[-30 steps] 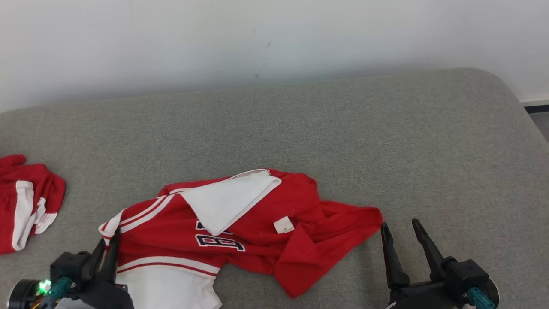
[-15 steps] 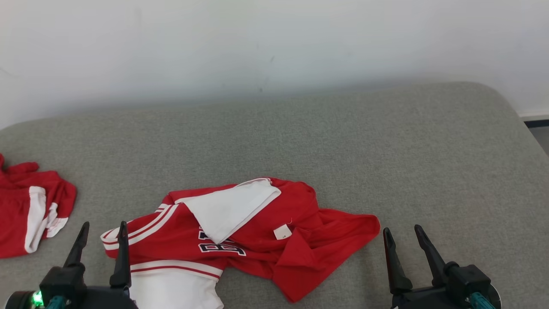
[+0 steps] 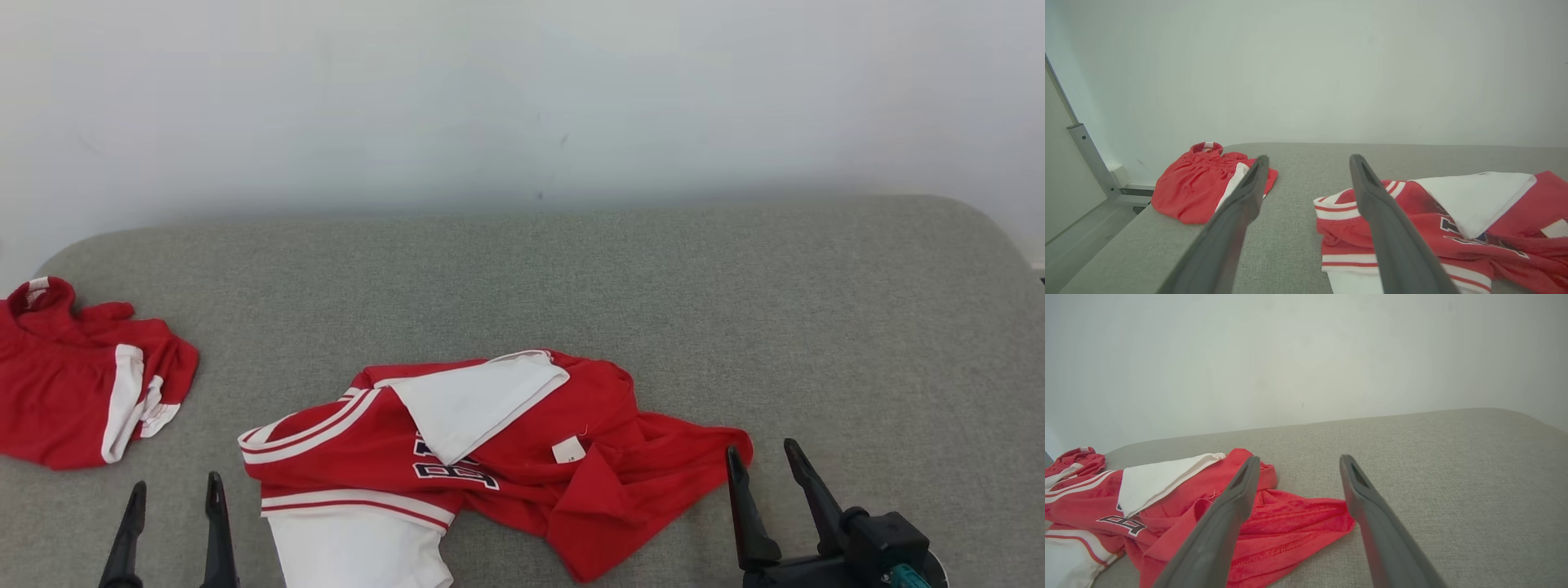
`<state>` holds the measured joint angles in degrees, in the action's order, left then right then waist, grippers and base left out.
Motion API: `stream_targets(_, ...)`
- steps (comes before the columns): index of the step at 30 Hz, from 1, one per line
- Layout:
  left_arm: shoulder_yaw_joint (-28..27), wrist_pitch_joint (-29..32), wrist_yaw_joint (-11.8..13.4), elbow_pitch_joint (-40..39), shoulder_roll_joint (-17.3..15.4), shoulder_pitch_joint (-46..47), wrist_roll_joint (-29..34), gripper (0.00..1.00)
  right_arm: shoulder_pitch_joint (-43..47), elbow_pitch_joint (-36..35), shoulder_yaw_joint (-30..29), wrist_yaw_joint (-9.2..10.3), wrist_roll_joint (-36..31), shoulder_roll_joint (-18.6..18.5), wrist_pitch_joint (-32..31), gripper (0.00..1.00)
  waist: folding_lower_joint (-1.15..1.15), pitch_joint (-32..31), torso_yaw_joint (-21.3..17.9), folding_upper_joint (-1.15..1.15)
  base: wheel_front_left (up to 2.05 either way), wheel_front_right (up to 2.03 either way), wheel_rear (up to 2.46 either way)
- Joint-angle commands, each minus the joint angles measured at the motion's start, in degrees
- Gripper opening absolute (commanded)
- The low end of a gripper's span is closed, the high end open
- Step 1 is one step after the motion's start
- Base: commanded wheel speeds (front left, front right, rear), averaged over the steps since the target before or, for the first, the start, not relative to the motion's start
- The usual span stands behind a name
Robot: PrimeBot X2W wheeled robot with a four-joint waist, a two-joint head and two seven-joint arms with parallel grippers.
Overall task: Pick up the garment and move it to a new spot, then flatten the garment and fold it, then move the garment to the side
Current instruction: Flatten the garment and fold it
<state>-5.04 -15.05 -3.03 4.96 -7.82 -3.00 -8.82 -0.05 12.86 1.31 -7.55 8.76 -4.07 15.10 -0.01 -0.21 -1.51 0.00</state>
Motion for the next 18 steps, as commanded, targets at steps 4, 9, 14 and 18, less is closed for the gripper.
stream_targets(4, -1.16, -0.19, -0.49, 0.55, 1.54, -2.39, 0.68, 1.00, 0.66, 0.86, 0.93, 0.13, 0.63, 0.04, 0.08, 1.00, 0.01, 0.21, 0.37, 0.00, 0.00, 0.00, 0.00)
stream_targets(9, -1.80, -0.19, -1.00, 0.53, 2.69, -2.58, 1.51, 1.00, 0.09, 1.76, 2.12, 0.13, 1.09, -0.36, 0.08, 1.00, 0.01, 0.41, 1.02, 0.00, 0.00, 0.00, 0.00)
stream_targets(14, -2.10, -0.19, -1.73, 0.80, 3.28, -1.57, 1.85, 1.00, -1.62, 3.89, 6.12, 0.13, 1.93, -1.55, 0.09, 1.00, 0.01, 0.55, 1.78, 0.00, 0.00, 0.00, 0.00)
stream_targets(18, -1.86, -0.19, -2.27, 1.20, 3.69, -0.79, 2.28, 1.00, -3.17, 7.19, 9.53, 0.13, 2.86, -2.10, 0.07, 1.00, 0.01, 0.67, 2.72, 0.00, 0.00, 0.00, 0.00)
